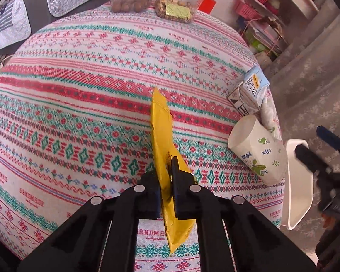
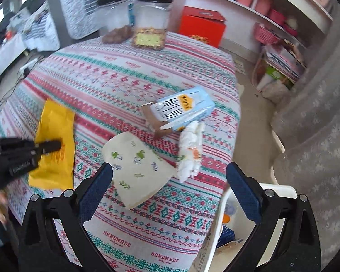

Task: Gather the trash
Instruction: 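Grasp the yellow packet with the left gripper while the right grasps the white paper cup, then carry the paper cup into the bin and open the right gripper while left holds the packet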

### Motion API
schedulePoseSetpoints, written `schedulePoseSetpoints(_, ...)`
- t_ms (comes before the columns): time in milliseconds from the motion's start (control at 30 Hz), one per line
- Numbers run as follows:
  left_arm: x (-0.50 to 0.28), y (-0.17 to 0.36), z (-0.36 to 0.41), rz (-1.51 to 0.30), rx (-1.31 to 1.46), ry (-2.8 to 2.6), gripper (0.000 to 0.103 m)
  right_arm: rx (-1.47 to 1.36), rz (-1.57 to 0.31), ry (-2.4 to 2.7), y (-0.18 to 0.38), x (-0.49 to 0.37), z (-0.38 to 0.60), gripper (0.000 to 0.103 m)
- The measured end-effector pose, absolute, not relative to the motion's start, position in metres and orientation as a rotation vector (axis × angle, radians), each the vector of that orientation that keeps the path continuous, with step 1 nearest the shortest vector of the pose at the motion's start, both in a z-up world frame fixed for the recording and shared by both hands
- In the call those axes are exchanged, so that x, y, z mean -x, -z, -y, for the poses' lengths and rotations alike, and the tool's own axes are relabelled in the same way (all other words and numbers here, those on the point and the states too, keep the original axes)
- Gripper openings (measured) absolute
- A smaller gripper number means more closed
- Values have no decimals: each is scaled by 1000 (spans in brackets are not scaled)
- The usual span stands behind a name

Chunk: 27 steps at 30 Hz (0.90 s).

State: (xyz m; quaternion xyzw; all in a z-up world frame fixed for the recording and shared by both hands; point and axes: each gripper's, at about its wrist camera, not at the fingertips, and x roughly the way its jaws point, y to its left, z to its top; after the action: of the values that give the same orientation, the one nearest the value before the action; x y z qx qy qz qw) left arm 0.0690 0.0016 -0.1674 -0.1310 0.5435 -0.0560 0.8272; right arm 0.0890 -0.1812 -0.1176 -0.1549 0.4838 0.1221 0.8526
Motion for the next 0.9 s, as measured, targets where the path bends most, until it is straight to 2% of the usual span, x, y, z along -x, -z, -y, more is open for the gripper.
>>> schedulePoseSetpoints(233,-90,104,-29,-1009,121,126,5,503,-1081,-322,141,-93,134,96)
schedulePoseSetpoints(267,-92,96,-32,-982,87,125,5,498,-1094,-318,144,-95,133,93)
schedulePoseSetpoints(333,-99,87,-42,-934,36,114,5,466,-1132,-311,149,-101,135,80)
schedulePoseSetpoints(367,-101,87,-47,-916,27,108,5,451,-1156,-305,153,-104,136,69)
schedulePoseSetpoints(433,-105,93,-59,-918,55,96,5,440,-1180,-294,159,-108,135,65)
schedulePoseSetpoints(500,-113,104,-68,-961,110,88,5,434,-1177,-304,159,-107,131,55)
schedulePoseSetpoints(600,-120,109,-72,-988,172,104,5,382,-1174,-316,152,-107,126,53)
schedulePoseSetpoints(900,-120,90,-84,-895,141,46,5,328,-1074,-310,139,-112,87,51)
